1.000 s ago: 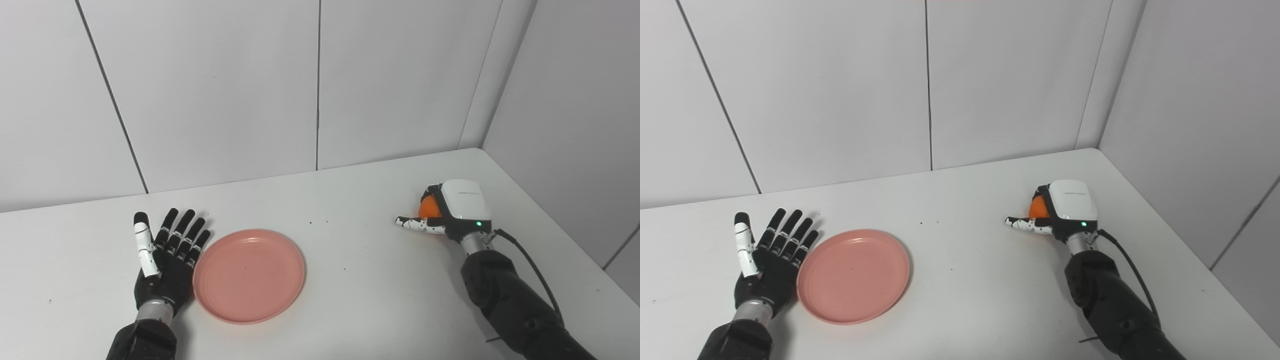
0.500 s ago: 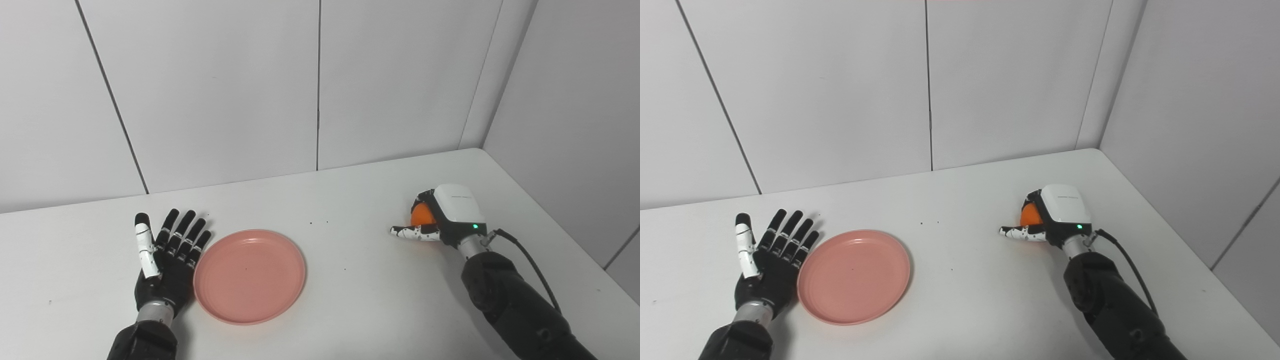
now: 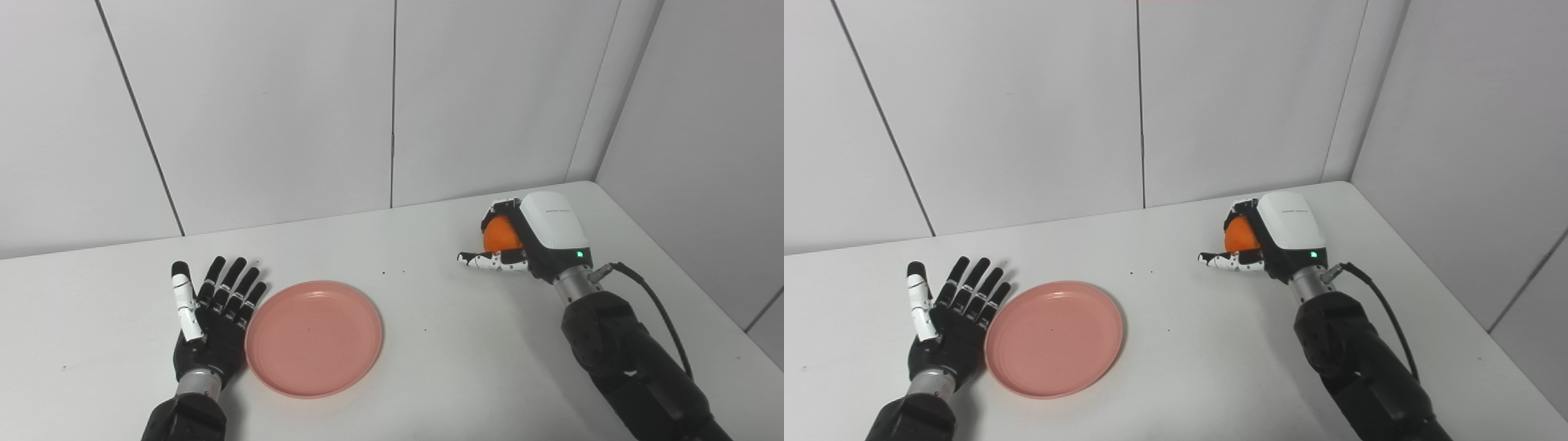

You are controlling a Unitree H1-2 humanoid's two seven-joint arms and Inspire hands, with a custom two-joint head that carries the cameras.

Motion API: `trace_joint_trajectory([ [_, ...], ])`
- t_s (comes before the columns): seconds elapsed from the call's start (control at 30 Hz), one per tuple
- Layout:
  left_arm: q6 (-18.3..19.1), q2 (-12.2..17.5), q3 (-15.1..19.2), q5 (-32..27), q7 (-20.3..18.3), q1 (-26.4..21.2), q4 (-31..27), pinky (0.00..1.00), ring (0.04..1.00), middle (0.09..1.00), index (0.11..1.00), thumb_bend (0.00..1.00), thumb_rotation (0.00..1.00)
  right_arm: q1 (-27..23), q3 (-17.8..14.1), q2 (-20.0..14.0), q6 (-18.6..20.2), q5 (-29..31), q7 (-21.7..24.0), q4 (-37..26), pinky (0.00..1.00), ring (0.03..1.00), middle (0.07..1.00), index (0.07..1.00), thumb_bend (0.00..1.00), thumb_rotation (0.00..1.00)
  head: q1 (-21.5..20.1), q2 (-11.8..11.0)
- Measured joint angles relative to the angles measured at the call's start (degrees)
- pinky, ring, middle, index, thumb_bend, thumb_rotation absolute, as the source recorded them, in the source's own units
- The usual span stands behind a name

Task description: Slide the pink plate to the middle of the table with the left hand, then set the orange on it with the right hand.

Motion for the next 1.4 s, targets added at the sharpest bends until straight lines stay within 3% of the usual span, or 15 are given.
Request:
trace_joint_trajectory([
  [0.17, -0.04, -1.16, -0.31, 1.02, 0.10, 0.08, 0.00, 0.80, 0.802, 0.821, 0.870, 0.63, 0.82, -1.19, 0.00, 0.66, -0.47, -0.03, 0.82, -2.70, 0.07, 0.110, 0.171, 0.203, 0.50, 0.37, 2.83, 0.00],
  [0.33, -0.31, -2.28, -1.28, 2.30, 0.16, 0.24, 0.02, 0.80, 0.809, 0.823, 0.877, 0.62, 0.84, -2.16, 0.17, 1.60, -1.87, 0.00, 1.98, -3.82, 0.07, 0.116, 0.180, 0.207, 0.49, 0.37, 9.32, 0.35],
  [0.6, -0.91, -2.38, -2.18, 4.11, 0.91, 0.24, 0.11, 0.76, 0.787, 0.818, 0.855, 0.63, 0.82, -2.20, 0.63, 3.35, -2.66, 0.37, 2.98, -3.81, 0.08, 0.122, 0.187, 0.219, 0.50, 0.40, 11.88, 0.35],
  [0.8, -1.73, -2.45, -3.06, 5.32, 1.19, 0.25, 0.54, 0.78, 0.792, 0.824, 0.864, 0.62, 0.83, -2.44, 2.05, 5.40, -2.90, 0.21, 3.33, -3.81, 0.08, 0.123, 0.190, 0.222, 0.50, 0.37, 12.84, -0.09],
  [0.97, -2.70, -2.48, -3.41, 5.46, 1.19, 0.34, 1.01, 0.79, 0.794, 0.811, 0.866, 0.63, 0.82, -2.93, 2.95, 6.46, -5.22, -0.11, 3.32, -3.69, 0.07, 0.119, 0.186, 0.214, 0.50, 0.38, 13.99, -0.44],
  [1.17, -3.38, -2.55, -3.99, 5.46, 1.19, 0.31, 1.54, 0.79, 0.802, 0.821, 0.865, 0.63, 0.83, -3.48, 3.53, 7.83, -7.12, 0.37, 3.33, -3.19, 0.08, 0.122, 0.187, 0.214, 0.50, 0.41, 18.20, -0.88],
  [1.4, -4.88, -2.62, -4.46, 6.40, 1.29, 0.21, 2.43, 0.76, 0.781, 0.812, 0.850, 0.64, 0.81, -3.76, 4.18, 8.56, -7.77, 0.41, 4.65, -3.10, 0.10, 0.144, 0.206, 0.241, 0.51, 0.41, 17.33, -1.05],
])
